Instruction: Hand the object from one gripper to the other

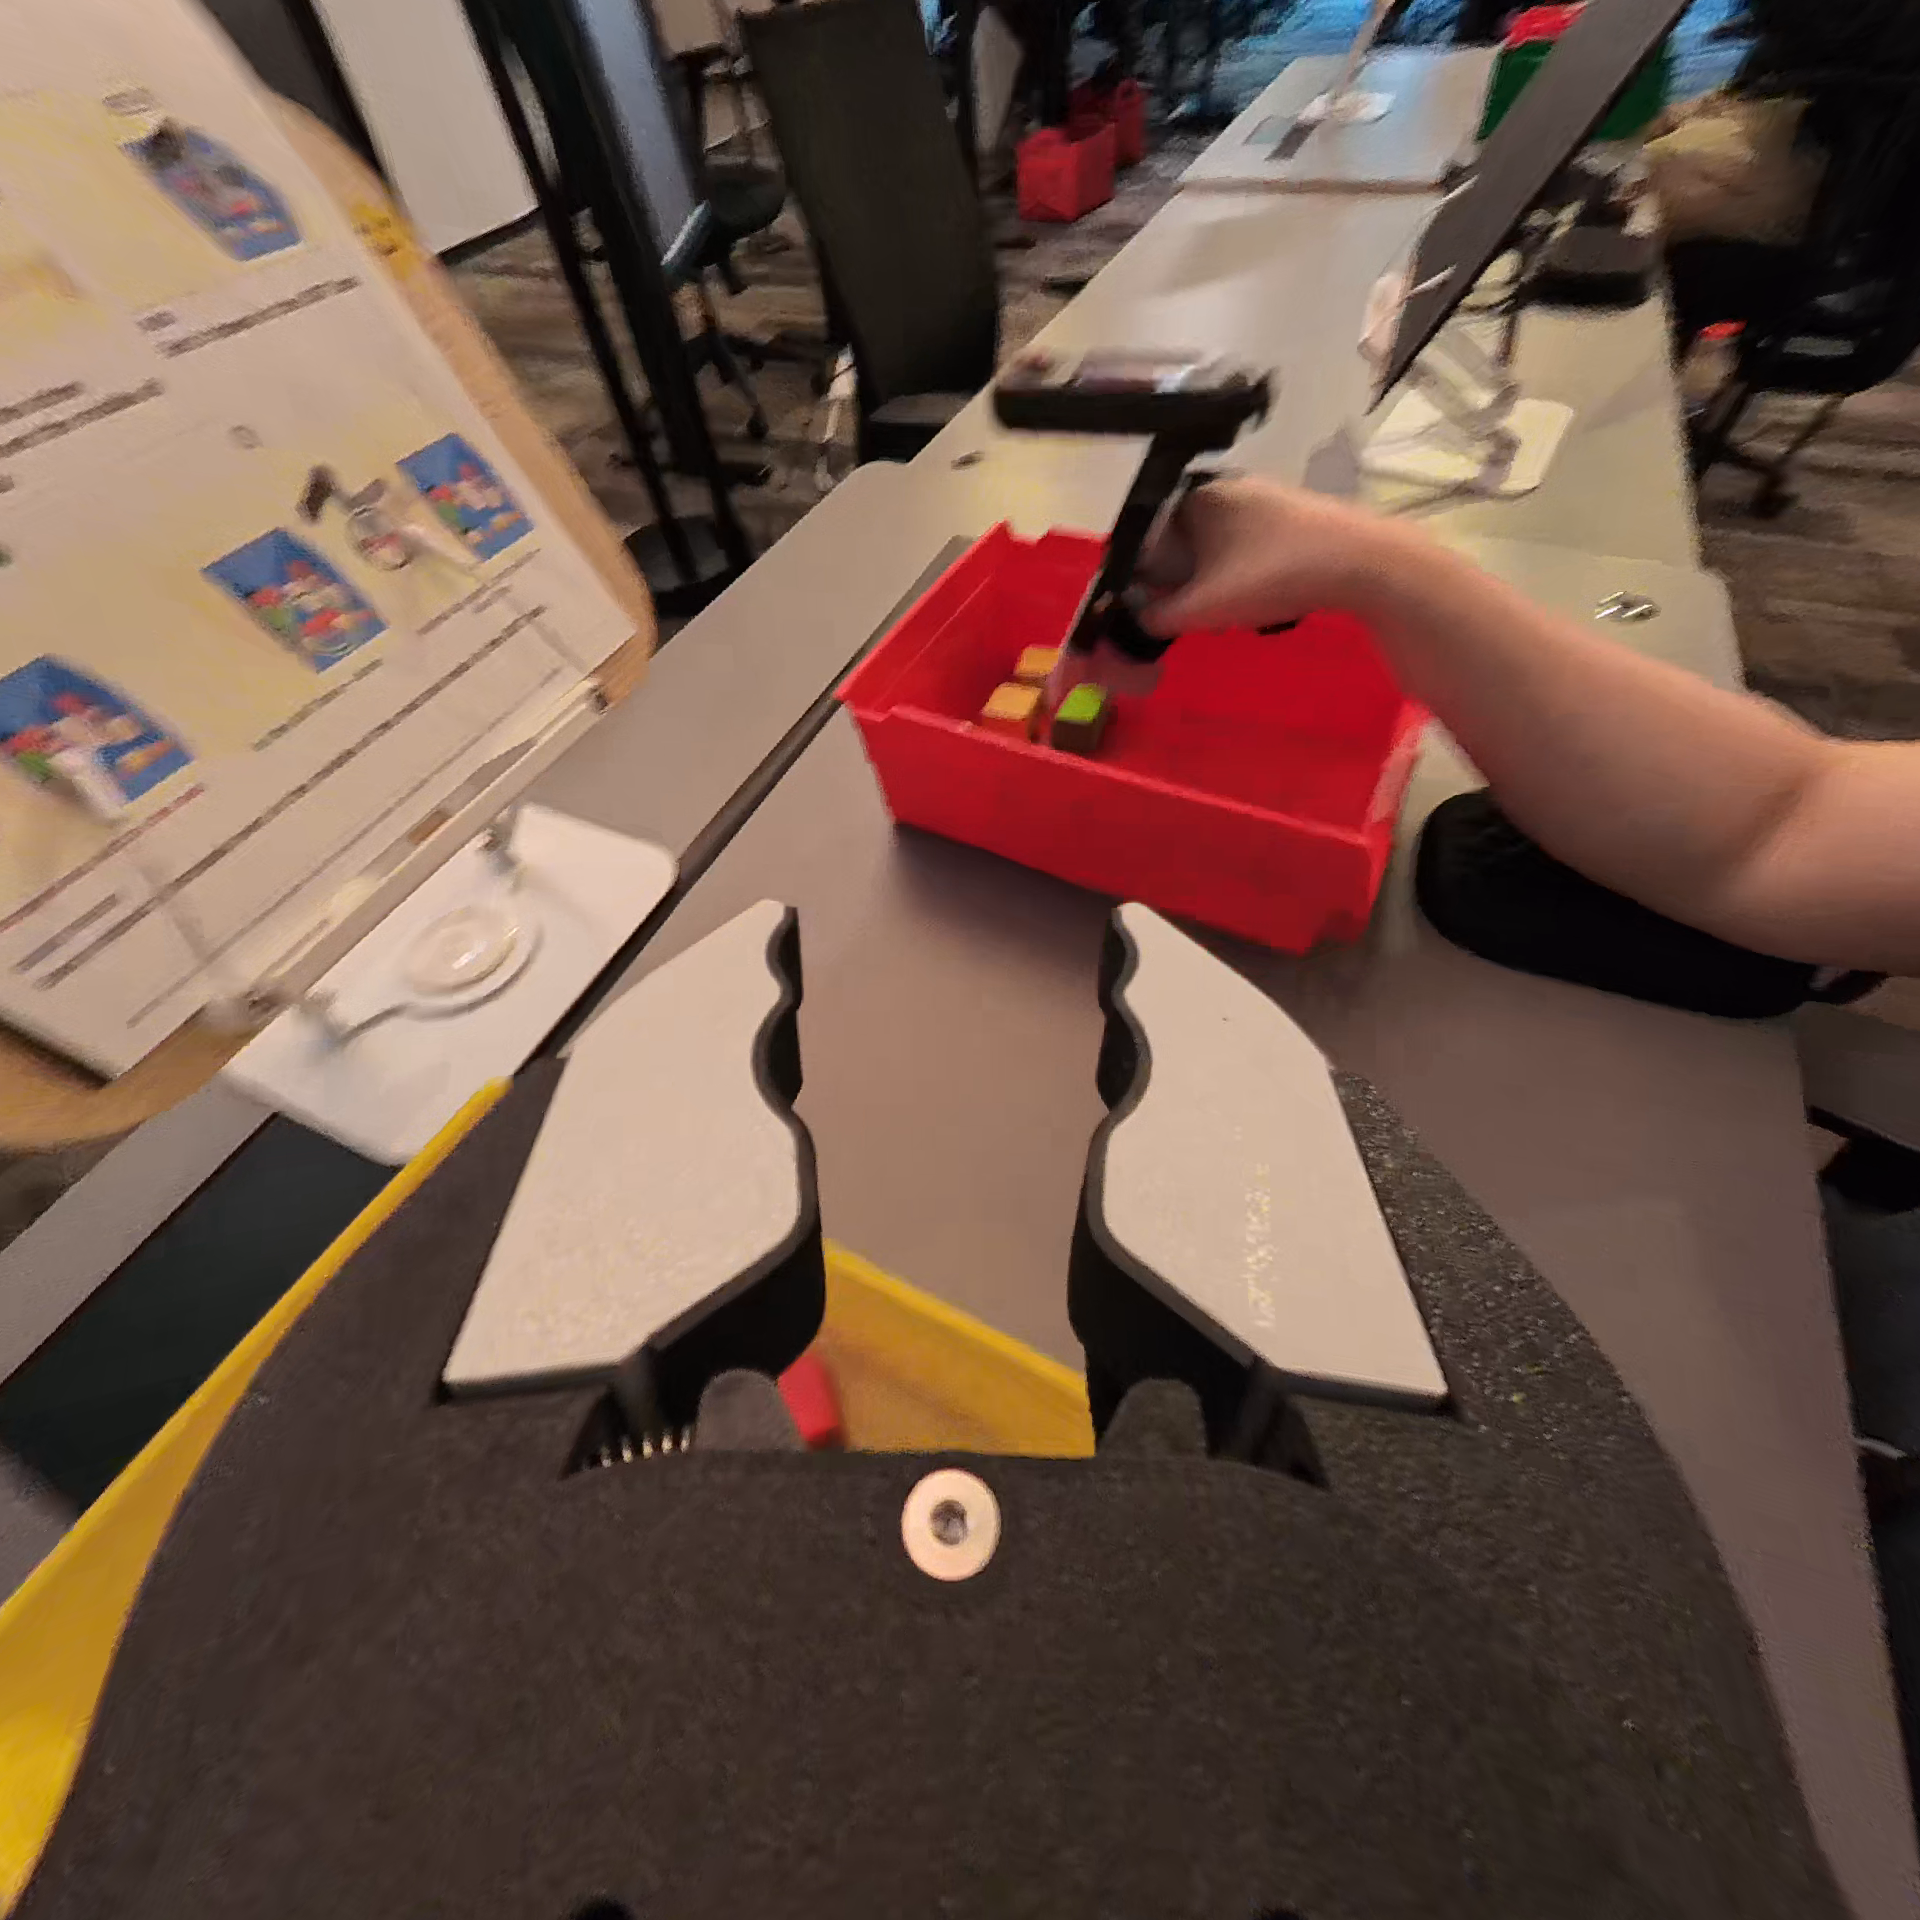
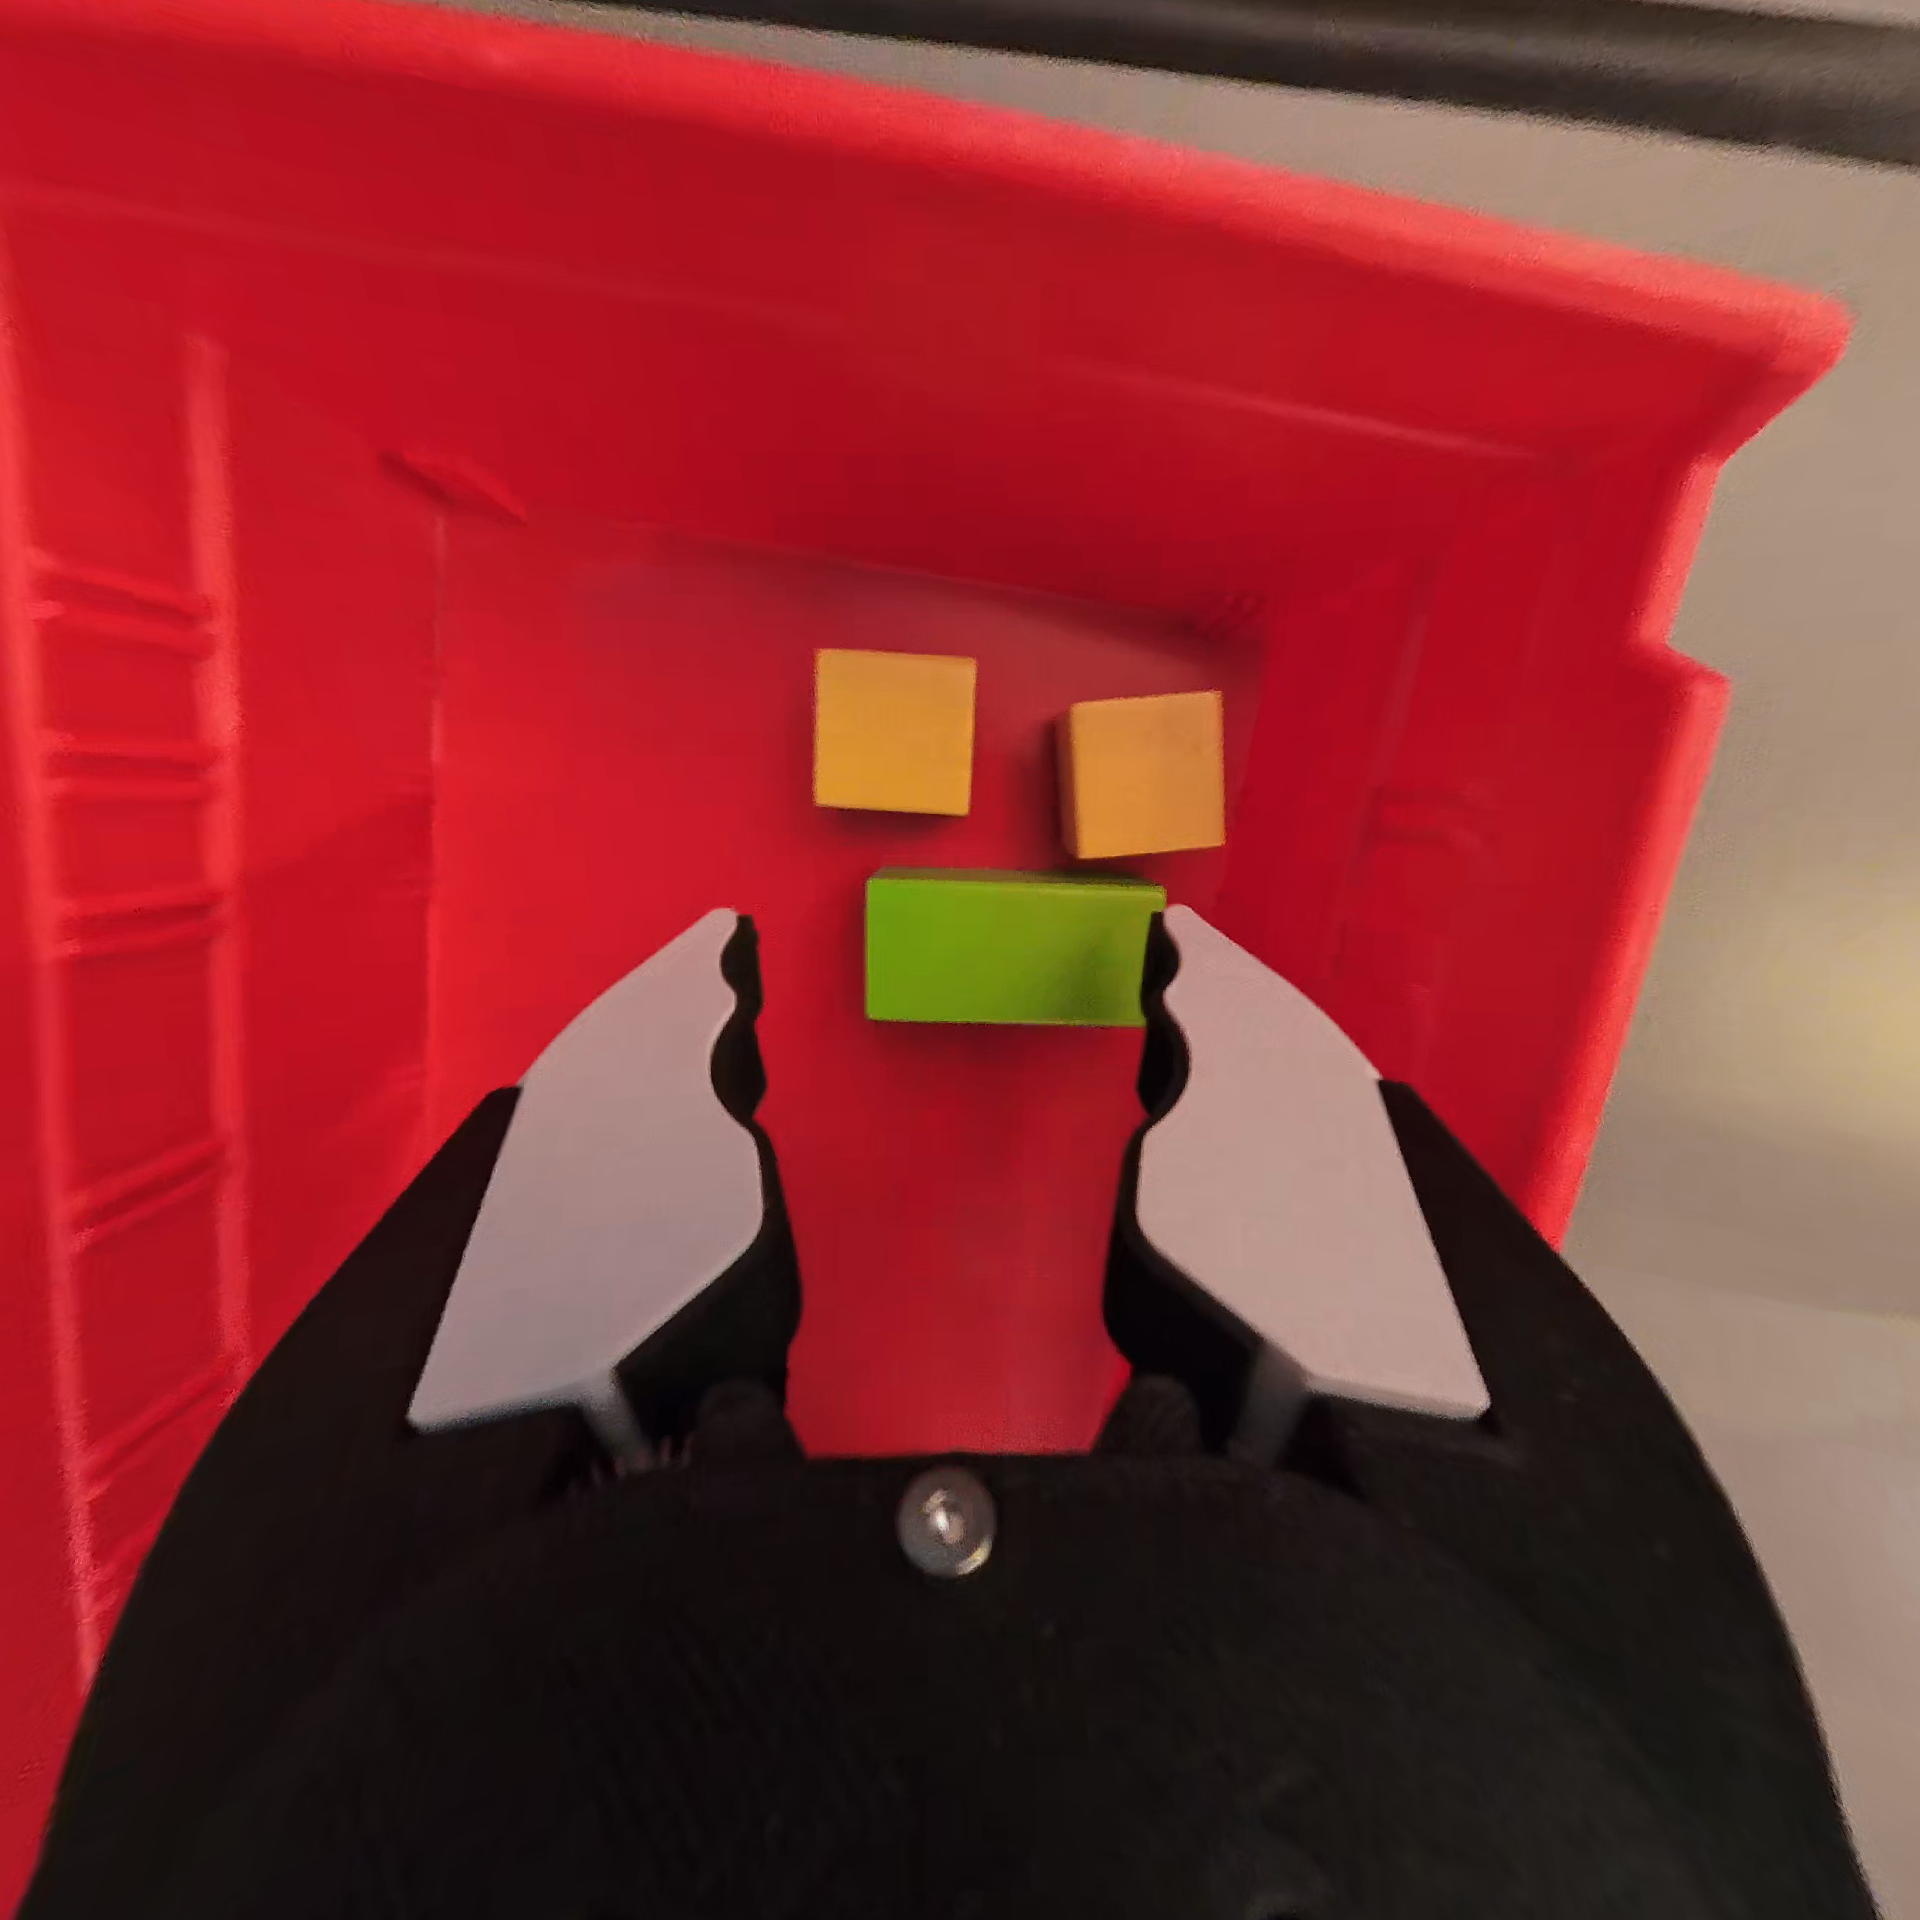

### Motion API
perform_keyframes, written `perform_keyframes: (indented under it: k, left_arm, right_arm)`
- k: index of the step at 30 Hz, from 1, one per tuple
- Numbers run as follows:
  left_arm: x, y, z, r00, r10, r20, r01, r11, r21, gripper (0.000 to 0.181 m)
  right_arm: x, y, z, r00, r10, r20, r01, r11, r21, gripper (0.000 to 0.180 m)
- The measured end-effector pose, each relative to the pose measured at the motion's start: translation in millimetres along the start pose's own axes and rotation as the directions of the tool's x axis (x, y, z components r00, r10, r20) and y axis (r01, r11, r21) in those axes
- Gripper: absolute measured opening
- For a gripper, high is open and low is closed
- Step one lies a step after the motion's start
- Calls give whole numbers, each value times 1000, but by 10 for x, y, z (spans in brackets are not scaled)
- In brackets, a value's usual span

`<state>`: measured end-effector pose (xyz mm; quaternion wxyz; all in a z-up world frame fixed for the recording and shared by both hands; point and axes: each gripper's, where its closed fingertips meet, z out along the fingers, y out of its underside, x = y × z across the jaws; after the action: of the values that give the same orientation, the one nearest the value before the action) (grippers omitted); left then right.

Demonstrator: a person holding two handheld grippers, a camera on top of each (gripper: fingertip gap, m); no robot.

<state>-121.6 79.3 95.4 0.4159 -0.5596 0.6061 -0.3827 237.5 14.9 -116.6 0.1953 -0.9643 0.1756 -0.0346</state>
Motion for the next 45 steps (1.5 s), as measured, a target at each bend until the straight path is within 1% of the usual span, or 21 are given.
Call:
perform_keyframes:
  k: [2,4,6,8,10,13,15,17,19,21,25,27,29,33,36,39,40,45]
  left_arm:
    - [-164,241,-138,997,-1,76,9,993,-116,53]
    - [-384,633,-301,983,-11,183,65,953,-295,42]
    - [-577,1031,-468,959,-49,281,174,882,-438,41]
    - [-601,1373,-559,945,-144,295,288,796,-533,41]
    - [-598,1638,-585,927,-222,301,365,715,-596,39]
    - [-480,1957,-550,894,-341,290,442,574,-689,37]
    - [-417,2133,-511,846,-421,327,510,460,-727,25]
    - [-425,2272,-448,800,-461,384,565,362,-742,29]
    - [-444,2392,-400,771,-468,431,596,293,-748,29]
    - [-442,2456,-345,757,-477,447,606,257,-753,39]
    - [-459,2574,-352,751,-432,499,617,190,-764,45]
    - [-454,2592,-313,742,-434,510,625,176,-760,46]
    - [-434,2600,-258,734,-447,511,630,166,-759,45]
    - [-430,2691,-280,736,-398,547,630,109,-769,44]
    - [-414,2726,-281,735,-390,554,627,83,-774,42]
    - [-378,2717,-263,724,-411,554,631,70,-772,32]
    - [-377,2719,-263,718,-413,560,637,66,-768,32]
    - [-341,2732,-271,648,-466,602,683,7,-730,31]
  right_arm:
    - [-86,-49,-140,999,-31,20,31,999,38,72]
    - [-201,-100,-285,997,-59,57,55,995,82,72]
    - [-286,-139,-410,993,-86,75,77,990,121,72]
    - [-353,-148,-491,990,-109,91,96,985,141,72]
    - [-396,-149,-534,987,-121,104,104,983,150,72]
    - [-421,-133,-543,984,-132,116,115,983,145,72]
    - [-421,-123,-528,984,-133,121,116,984,139,72]
    - [-419,-104,-497,984,-134,119,120,985,124,72]
    - [-422,-90,-468,984,-137,117,125,986,109,72]
    - [-431,-80,-458,982,-143,121,131,986,101,72]
    - [-436,-79,-467,981,-148,126,136,985,102,72]
    - [-432,-76,-470,981,-146,128,134,986,101,72]
    - [-431,-62,-466,980,-148,130,136,986,94,72]
    - [-428,-39,-456,980,-151,129,141,987,80,72]
    - [-429,-34,-459,980,-150,134,141,987,79,72]
    - [-420,-30,-460,980,-149,134,140,987,76,72]
    - [-416,-30,-460,980,-149,133,140,987,76,72]
    - [-433,-24,-460,978,-158,135,149,986,74,72]
